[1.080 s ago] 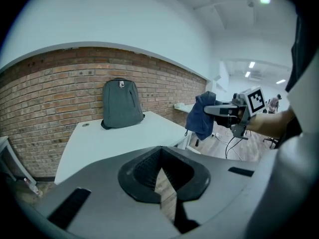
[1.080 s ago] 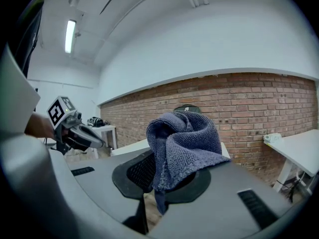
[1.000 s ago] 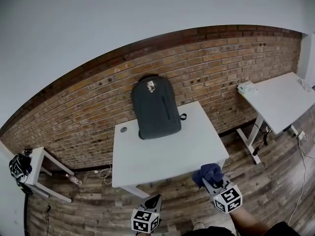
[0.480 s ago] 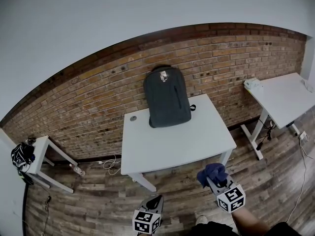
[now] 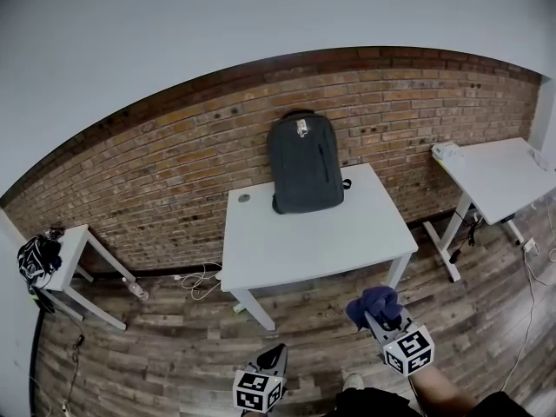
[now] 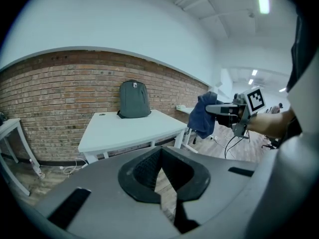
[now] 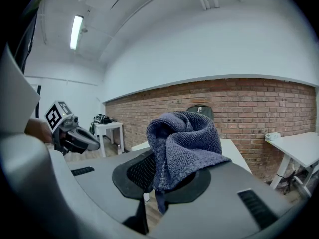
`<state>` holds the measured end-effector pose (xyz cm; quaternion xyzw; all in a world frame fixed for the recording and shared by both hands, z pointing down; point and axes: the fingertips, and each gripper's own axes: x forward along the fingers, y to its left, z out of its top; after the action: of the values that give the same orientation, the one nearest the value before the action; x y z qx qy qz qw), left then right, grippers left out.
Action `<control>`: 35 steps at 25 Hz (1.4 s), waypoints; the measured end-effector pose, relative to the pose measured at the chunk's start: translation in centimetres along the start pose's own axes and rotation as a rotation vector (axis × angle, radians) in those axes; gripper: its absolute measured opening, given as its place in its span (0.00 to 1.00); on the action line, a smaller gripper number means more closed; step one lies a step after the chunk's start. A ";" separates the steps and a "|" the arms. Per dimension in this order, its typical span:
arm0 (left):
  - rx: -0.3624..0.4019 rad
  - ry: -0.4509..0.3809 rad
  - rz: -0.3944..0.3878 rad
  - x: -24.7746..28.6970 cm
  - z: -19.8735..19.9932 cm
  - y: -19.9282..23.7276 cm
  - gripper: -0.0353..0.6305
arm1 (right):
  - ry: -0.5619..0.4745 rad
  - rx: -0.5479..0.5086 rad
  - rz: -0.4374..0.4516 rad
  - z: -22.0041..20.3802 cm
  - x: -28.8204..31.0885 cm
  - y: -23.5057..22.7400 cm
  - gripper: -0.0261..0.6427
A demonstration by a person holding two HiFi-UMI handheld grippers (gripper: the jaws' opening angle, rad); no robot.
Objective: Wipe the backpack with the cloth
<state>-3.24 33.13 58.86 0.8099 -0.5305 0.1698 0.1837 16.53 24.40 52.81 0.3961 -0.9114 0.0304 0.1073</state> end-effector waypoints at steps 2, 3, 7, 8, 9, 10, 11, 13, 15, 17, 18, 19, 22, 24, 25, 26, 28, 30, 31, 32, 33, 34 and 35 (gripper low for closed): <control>0.011 -0.007 -0.012 -0.7 -0.3 -0.5 0.03 | -0.004 0.000 -0.017 -0.1 -1.1 0.5 0.11; 0.015 -0.012 -0.016 -1.1 -0.6 -0.8 0.03 | -0.005 0.000 -0.026 -0.2 -1.7 0.8 0.11; 0.026 -0.022 -0.023 -3.3 -1.7 -1.7 0.03 | -0.011 0.000 -0.046 -0.5 -3.8 2.4 0.11; 0.026 -0.024 -0.023 -3.9 -2.0 -1.8 0.03 | -0.015 -0.002 -0.048 -0.5 -4.3 2.9 0.11; 0.026 -0.026 -0.023 -4.5 -2.4 -2.0 0.03 | -0.019 -0.005 -0.050 -0.4 -4.8 3.5 0.11; 0.025 -0.029 -0.021 -5.2 -2.7 -2.1 0.03 | -0.025 -0.009 -0.051 -0.3 -5.3 4.2 0.11; 0.024 -0.033 -0.019 -5.9 -3.0 -2.2 0.03 | -0.030 -0.012 -0.051 -0.1 -5.8 4.8 0.11; 0.026 -0.048 -0.016 -7.3 -3.4 -2.6 0.03 | -0.038 -0.022 -0.052 0.0 -7.0 6.2 0.11; 0.032 -0.066 -0.017 -8.6 -3.7 -3.1 0.03 | -0.045 -0.037 -0.057 0.3 -8.3 7.3 0.11; 0.035 -0.080 -0.023 -9.8 -4.0 -3.8 0.03 | -0.058 -0.045 -0.065 0.8 -9.8 8.4 0.11; 0.036 -0.084 -0.028 -10.4 -4.2 -4.1 0.03 | -0.066 -0.046 -0.070 1.0 -10.6 9.0 0.11; 0.036 -0.087 -0.035 -11.0 -4.4 -4.5 0.03 | -0.072 -0.045 -0.077 1.2 -11.4 9.6 0.11; 0.043 -0.101 -0.064 -12.7 -5.0 -6.0 0.03 | -0.073 -0.046 -0.102 1.3 -14.1 11.3 0.11; 0.055 -0.106 -0.078 -13.7 -5.3 -7.0 0.03 | -0.077 -0.053 -0.110 1.4 -15.9 12.4 0.11; 0.058 -0.106 -0.082 -14.1 -5.6 -7.5 0.03 | -0.077 -0.056 -0.114 1.3 -16.8 12.8 0.11; 0.058 -0.105 -0.086 -14.4 -5.9 -7.9 0.03 | -0.076 -0.058 -0.118 1.0 -17.6 13.2 0.11; 0.056 -0.101 -0.089 -14.9 -6.6 -8.8 0.03 | -0.069 -0.056 -0.126 0.4 -19.1 13.6 0.11; 0.055 -0.101 -0.089 -15.2 -7.0 -9.5 0.03 | -0.067 -0.055 -0.131 0.2 -20.2 13.6 0.11; 0.054 -0.101 -0.087 -15.4 -7.0 -9.9 0.03 | -0.070 -0.056 -0.133 0.2 -20.6 13.5 0.11; 0.053 -0.103 -0.082 -15.5 -6.9 -10.2 0.03 | -0.074 -0.056 -0.132 0.3 -21.0 13.2 0.11; 0.053 -0.104 -0.076 -15.6 -6.7 -10.5 0.03 | -0.080 -0.053 -0.127 0.4 -21.4 13.0 0.11; 0.054 -0.104 -0.069 -15.6 -6.5 -10.9 0.03 | -0.090 -0.051 -0.116 0.6 -21.8 12.8 0.11; 0.055 -0.103 -0.062 -15.6 -6.4 -11.2 0.03 | -0.101 -0.050 -0.100 0.7 -22.2 12.6 0.11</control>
<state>0.67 52.80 55.78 0.8385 -0.5089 0.1363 0.1391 21.96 48.80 47.63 0.4392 -0.8953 -0.0178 0.0723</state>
